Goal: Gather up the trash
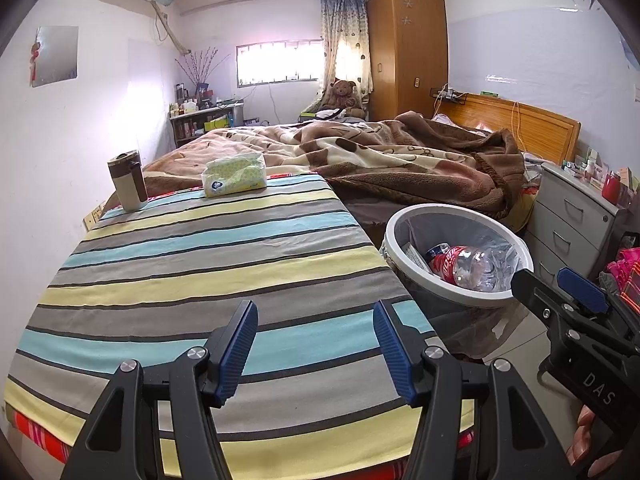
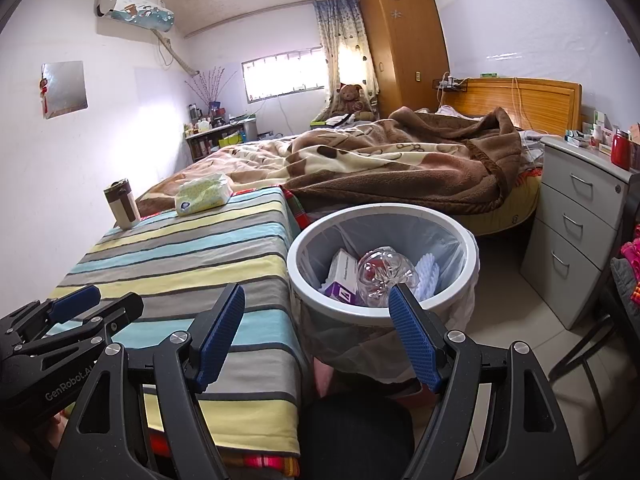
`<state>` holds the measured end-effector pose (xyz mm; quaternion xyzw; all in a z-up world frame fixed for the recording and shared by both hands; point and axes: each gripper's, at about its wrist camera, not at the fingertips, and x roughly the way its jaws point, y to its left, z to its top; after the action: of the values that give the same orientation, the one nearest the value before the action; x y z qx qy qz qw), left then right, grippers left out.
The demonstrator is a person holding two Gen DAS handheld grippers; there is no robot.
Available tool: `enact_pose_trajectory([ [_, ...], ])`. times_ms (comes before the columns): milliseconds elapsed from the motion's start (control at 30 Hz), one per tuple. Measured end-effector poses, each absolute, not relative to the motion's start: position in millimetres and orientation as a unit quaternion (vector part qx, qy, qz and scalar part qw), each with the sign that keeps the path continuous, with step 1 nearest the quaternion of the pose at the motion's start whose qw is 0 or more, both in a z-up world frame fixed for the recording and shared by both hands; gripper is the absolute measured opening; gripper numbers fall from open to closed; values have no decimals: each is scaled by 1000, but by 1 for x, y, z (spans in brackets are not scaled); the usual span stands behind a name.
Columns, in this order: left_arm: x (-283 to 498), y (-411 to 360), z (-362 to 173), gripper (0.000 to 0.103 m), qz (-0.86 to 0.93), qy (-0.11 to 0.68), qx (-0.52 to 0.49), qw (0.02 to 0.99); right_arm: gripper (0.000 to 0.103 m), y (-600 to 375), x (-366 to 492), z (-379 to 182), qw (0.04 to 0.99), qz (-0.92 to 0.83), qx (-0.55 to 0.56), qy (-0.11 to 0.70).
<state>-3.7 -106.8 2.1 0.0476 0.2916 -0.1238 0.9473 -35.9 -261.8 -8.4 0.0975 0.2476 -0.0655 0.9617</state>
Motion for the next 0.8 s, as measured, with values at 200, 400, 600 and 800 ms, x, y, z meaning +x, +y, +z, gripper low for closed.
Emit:
enact_pose_trajectory([
  [200, -4, -105, 2, 60, -123, 292, 47, 947, 76, -262, -36, -9, 962, -65, 97, 248],
  [400, -4, -105, 2, 60, -124, 292, 47, 947, 76, -261, -36, -9, 962, -65, 97, 248],
  [600, -3, -105, 2, 60, -122, 293, 47, 947, 76, -260, -36, -9, 962, -64, 97, 248],
  [800, -3, -103, 2, 60, -122, 292, 46, 948, 76, -258, -36, -9, 962, -63, 95, 249],
])
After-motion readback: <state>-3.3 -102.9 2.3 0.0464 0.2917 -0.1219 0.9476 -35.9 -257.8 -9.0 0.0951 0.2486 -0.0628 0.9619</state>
